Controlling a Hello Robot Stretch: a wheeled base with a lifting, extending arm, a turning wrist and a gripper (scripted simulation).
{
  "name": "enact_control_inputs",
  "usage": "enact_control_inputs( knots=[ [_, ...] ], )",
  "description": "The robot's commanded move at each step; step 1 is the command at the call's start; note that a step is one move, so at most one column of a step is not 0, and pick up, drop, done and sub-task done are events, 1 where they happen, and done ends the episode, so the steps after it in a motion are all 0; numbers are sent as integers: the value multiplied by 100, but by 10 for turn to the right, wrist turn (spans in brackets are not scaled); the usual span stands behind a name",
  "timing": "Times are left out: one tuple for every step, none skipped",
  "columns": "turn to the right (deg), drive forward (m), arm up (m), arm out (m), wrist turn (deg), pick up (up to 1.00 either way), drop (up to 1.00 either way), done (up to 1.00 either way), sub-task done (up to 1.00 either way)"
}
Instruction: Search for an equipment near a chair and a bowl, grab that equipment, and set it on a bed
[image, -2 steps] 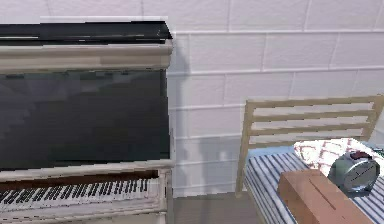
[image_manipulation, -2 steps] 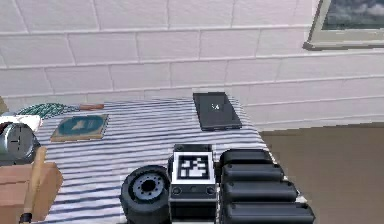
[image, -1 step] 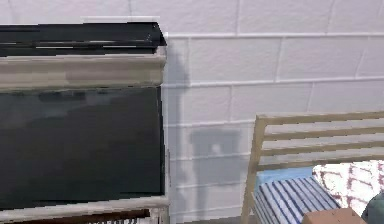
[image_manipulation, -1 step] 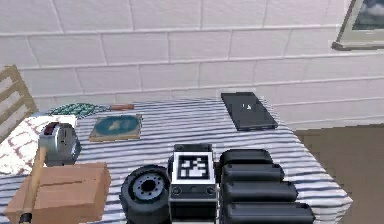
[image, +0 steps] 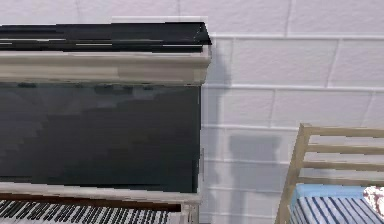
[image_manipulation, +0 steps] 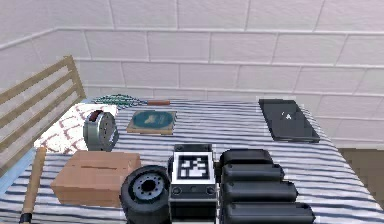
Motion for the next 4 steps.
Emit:
enact_control_inputs(
  knots=[
    [0,0,0,48,0,0,0,0,0],
    [0,0,0,0,450,0,0,0,0],
    [0,0,0,0,450,0,0,0,0],
    [0,0,0,0,330,0,0,0,0]
  ],
)
